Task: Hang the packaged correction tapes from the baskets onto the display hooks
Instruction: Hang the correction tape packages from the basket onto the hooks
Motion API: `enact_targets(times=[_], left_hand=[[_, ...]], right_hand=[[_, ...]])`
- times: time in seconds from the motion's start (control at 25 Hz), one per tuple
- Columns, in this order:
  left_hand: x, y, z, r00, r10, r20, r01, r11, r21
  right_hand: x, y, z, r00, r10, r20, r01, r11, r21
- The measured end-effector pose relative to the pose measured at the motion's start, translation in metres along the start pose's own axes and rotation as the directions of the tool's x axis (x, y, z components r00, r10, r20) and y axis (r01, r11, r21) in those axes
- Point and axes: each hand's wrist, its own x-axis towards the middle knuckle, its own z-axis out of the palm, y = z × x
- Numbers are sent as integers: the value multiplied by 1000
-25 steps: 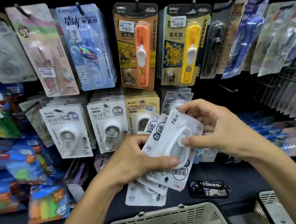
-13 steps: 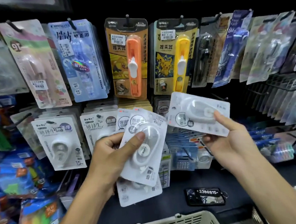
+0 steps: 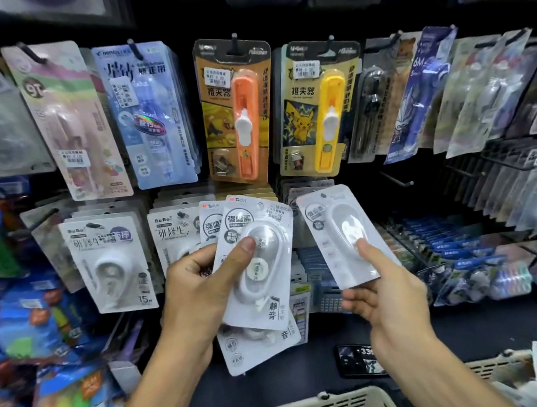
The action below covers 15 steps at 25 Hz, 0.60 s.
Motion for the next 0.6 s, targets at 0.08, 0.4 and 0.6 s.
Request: enact_targets(times=[0.08,0.4,0.6], left_hand=[[2,-2,-1,1000,14,-15,-14,1000,3],[0,-4,8,997,52,-58,-52,999,4],[-5,-8,17,995,54,86,-63,992,110]], right_hand=[[1,3,0,1000,-10,0,10,1000,-20],[-4,19,-1,936,208,284,-173,974,-145],[-18,6,17,803,-31,596,179,965,-190]])
